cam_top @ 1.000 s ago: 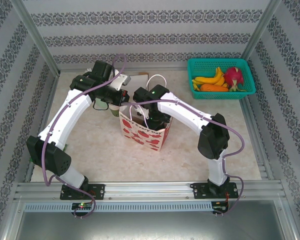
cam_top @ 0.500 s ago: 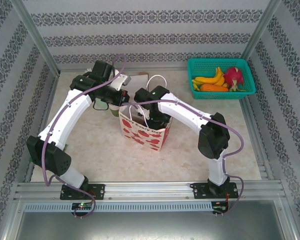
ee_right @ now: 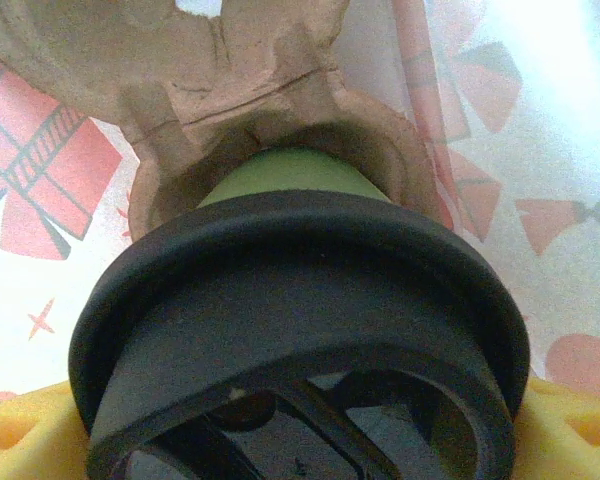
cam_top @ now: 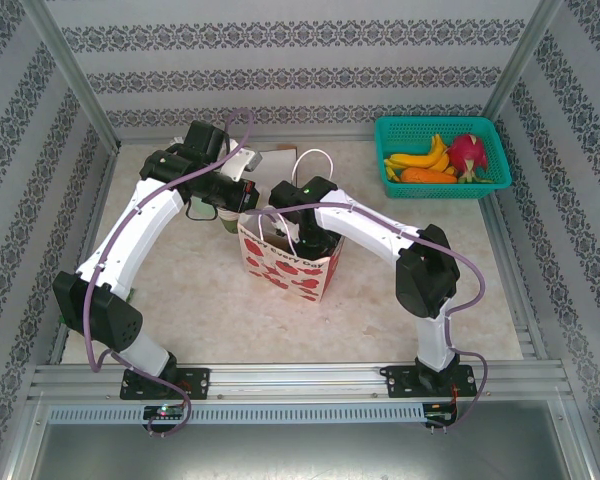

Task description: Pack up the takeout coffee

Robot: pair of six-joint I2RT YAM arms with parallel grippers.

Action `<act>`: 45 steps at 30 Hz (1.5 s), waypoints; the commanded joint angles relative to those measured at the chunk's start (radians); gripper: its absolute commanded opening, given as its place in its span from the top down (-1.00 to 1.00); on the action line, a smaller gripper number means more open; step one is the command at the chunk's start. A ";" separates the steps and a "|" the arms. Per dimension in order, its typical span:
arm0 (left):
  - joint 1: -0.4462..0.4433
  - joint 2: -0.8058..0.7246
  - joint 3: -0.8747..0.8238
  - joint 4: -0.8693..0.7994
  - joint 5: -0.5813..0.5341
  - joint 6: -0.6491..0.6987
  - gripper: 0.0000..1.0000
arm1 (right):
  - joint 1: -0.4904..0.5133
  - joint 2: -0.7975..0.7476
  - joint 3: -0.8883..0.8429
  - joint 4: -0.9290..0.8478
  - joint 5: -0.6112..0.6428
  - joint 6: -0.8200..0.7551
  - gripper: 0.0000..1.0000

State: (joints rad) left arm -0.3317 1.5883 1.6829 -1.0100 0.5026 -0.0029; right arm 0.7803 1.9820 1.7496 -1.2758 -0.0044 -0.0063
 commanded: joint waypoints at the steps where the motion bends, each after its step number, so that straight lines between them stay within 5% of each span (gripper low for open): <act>1: 0.013 -0.029 -0.005 0.021 0.031 0.017 1.00 | -0.013 0.042 -0.038 0.021 0.000 0.006 -0.09; 45: 0.013 -0.015 -0.006 0.019 0.041 0.015 1.00 | -0.037 0.114 -0.128 0.160 -0.034 0.072 -0.03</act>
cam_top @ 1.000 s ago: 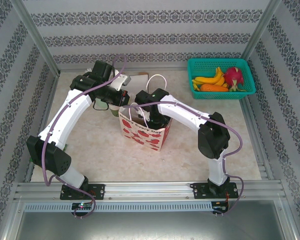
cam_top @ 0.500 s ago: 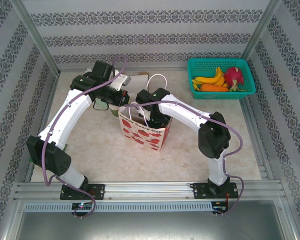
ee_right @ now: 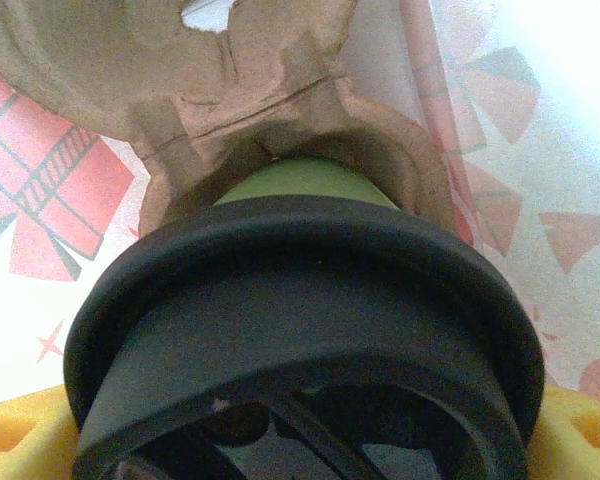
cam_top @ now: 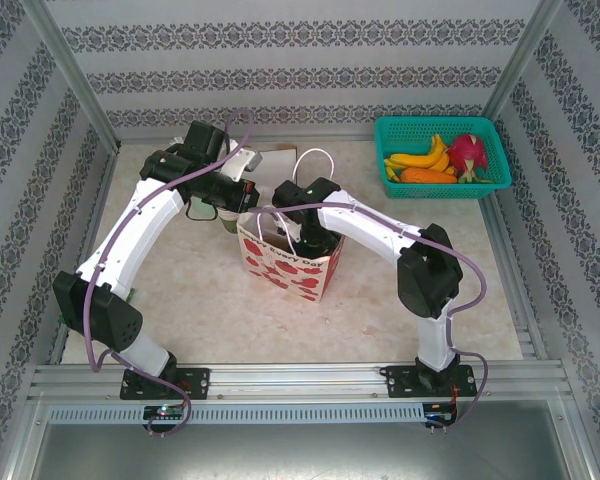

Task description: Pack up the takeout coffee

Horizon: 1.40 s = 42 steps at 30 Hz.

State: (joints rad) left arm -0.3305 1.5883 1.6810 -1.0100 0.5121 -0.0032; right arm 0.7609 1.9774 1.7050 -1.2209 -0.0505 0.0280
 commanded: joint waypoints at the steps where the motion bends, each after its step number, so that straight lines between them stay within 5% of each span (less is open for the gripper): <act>1: 0.012 -0.016 -0.004 0.019 0.031 0.016 1.00 | -0.018 0.121 -0.085 0.105 0.016 0.039 -0.03; 26: 0.012 -0.019 0.001 0.014 0.031 0.017 1.00 | -0.015 0.102 -0.065 0.090 0.016 0.061 -0.07; 42: 0.007 -0.031 0.020 -0.001 0.057 -0.026 1.00 | -0.014 -0.035 0.077 -0.049 -0.023 0.092 -0.49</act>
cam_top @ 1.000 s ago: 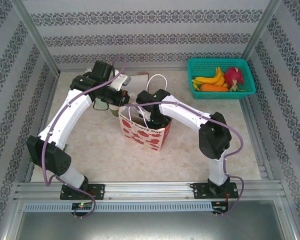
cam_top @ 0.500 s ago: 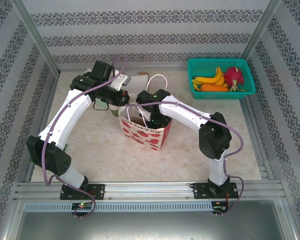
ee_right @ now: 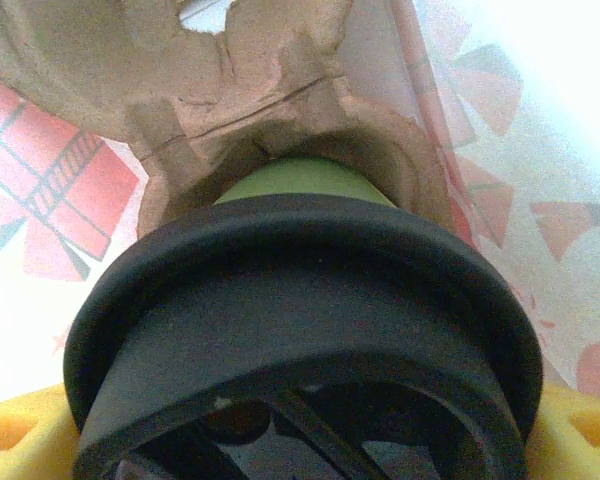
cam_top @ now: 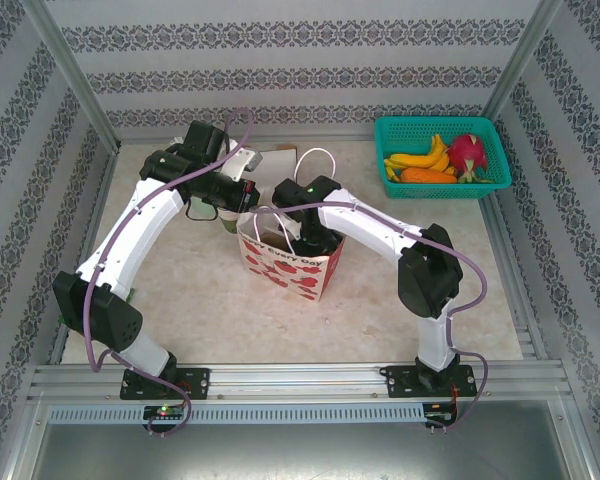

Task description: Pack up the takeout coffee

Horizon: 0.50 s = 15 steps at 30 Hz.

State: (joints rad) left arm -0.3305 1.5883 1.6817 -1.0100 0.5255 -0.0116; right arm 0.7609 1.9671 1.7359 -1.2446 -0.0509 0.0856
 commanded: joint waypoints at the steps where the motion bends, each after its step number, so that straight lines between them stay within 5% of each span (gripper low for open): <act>1: 0.007 -0.035 0.017 -0.001 0.046 -0.020 1.00 | -0.014 -0.031 0.053 -0.031 -0.030 0.034 -0.51; 15: 0.006 -0.036 0.002 -0.015 0.042 -0.066 1.00 | -0.011 -0.068 0.158 -0.114 -0.079 -0.015 -0.81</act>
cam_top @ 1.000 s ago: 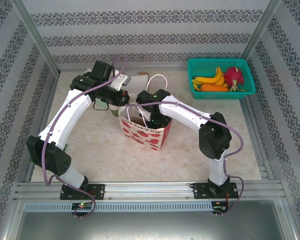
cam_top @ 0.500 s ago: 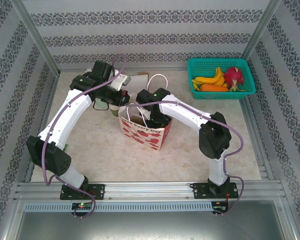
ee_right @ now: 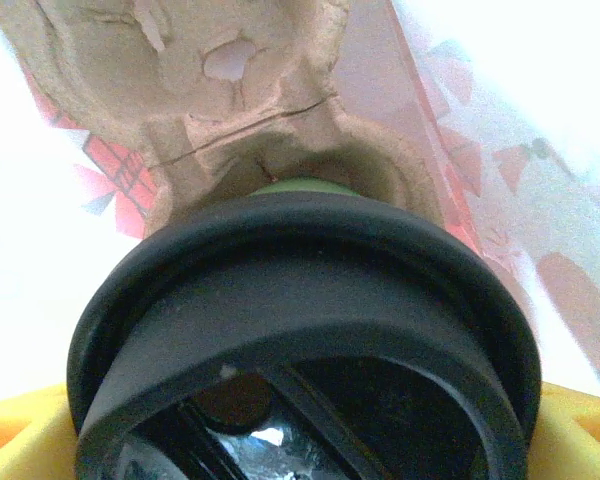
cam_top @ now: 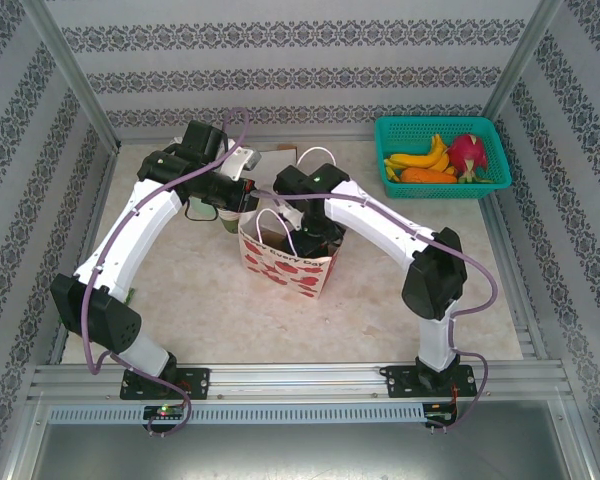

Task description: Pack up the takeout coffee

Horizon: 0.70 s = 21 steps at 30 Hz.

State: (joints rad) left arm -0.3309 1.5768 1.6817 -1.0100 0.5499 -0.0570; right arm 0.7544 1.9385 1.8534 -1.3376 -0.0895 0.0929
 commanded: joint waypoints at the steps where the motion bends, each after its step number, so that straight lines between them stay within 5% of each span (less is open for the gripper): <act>1: 0.006 -0.025 -0.001 -0.015 0.018 -0.025 1.00 | -0.006 -0.041 0.047 -0.028 -0.038 -0.026 -0.83; 21: 0.007 -0.032 -0.026 0.002 0.019 -0.061 1.00 | -0.009 -0.058 0.193 -0.097 -0.030 -0.051 -0.96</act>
State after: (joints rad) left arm -0.3309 1.5768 1.6642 -1.0100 0.5499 -0.1066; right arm 0.7525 1.9224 2.0155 -1.3964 -0.1184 0.0528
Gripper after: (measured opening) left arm 0.051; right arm 0.980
